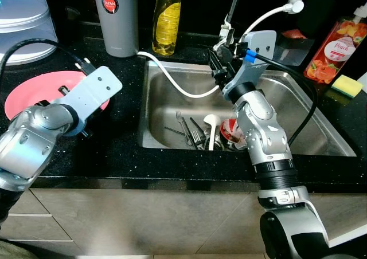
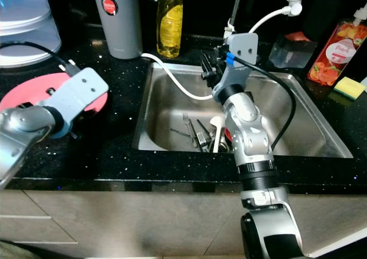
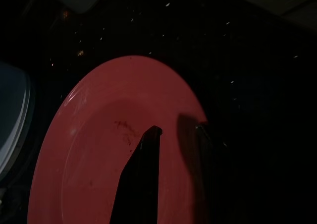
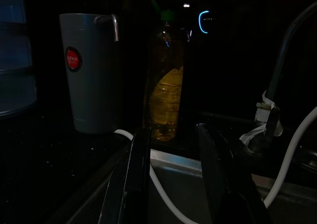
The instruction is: Kitchen organization
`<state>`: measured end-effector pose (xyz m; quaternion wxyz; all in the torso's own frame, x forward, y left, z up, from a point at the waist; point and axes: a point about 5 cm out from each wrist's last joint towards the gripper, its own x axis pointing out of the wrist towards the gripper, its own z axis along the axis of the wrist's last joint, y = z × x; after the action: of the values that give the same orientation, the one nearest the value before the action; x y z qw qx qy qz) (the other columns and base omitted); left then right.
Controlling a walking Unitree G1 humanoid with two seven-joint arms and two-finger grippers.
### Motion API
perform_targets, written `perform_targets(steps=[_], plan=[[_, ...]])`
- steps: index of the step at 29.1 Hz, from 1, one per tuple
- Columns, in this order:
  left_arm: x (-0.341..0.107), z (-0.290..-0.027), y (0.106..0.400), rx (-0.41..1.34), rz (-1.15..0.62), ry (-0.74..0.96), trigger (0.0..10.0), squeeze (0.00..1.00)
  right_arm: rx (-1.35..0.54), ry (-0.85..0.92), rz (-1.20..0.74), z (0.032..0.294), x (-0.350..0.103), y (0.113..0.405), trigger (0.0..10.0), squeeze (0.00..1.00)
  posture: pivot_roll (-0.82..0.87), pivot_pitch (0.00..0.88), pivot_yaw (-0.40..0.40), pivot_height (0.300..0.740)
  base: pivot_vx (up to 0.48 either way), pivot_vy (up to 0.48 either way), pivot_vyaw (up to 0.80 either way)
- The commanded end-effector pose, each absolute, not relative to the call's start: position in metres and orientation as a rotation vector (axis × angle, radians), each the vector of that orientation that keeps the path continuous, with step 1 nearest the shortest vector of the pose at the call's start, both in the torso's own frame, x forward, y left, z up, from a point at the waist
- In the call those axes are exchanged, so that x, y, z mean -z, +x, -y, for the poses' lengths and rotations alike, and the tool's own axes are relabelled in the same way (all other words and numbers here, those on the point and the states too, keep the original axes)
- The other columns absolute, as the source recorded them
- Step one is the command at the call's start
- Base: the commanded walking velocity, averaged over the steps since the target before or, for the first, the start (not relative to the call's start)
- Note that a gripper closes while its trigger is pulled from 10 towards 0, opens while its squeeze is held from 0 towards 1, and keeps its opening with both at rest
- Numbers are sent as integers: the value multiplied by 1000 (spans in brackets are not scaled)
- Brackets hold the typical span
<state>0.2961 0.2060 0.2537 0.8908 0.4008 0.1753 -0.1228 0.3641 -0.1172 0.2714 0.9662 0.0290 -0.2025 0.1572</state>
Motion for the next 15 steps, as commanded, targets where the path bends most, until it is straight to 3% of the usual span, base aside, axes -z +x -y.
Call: perform_targets(steps=[1, 15], plan=[[-261, -205, 294, 264, -343, 884, 10000, 0, -310, 58, 409, 119, -271, 366, 10000, 0, 344, 0, -85, 740, 0, 0, 0], [-251, -192, 287, 373, -350, 879, 10000, 0, -314, 52, 412, 120, -271, 365, 10000, 0, 338, 0, -87, 740, 0, 0, 0]])
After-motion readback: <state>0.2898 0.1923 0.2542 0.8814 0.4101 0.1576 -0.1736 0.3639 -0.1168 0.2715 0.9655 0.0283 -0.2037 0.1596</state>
